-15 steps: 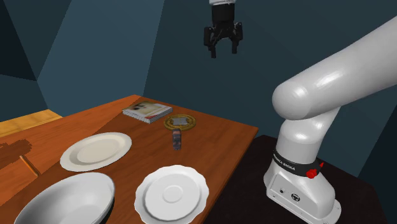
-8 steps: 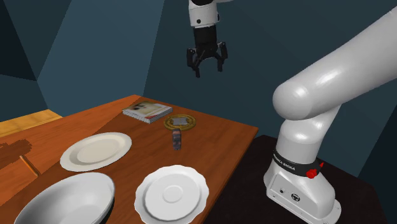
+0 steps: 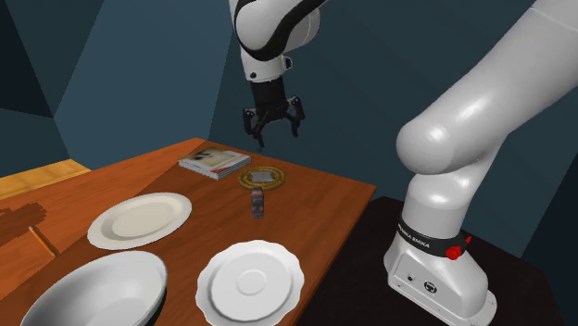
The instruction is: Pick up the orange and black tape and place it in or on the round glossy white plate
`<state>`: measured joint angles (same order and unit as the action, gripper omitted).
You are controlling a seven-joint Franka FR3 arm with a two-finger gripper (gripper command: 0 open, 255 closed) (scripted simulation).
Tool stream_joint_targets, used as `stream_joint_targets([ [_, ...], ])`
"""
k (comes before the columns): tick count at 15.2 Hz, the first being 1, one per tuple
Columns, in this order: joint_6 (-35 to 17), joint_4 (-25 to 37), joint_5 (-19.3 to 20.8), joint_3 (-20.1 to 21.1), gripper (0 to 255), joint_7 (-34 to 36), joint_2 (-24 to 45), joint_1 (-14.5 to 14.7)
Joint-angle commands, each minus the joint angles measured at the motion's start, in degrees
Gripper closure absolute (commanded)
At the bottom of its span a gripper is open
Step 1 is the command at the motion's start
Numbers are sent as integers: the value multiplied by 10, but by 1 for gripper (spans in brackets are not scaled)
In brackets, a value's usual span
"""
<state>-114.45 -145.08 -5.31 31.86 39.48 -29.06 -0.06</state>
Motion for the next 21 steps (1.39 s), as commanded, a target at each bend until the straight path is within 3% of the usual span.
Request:
stream_joint_targets([
  [1,-28,5,7,31,0,42,37,-8],
  [6,-93,37,68,113,0,166,160,-45],
  [10,-124,81,179,162,0,302,291,-69],
  [18,-174,62,253,146,0,357,353,-65],
  [21,-174,62,253,145,0,357,353,-64],
])
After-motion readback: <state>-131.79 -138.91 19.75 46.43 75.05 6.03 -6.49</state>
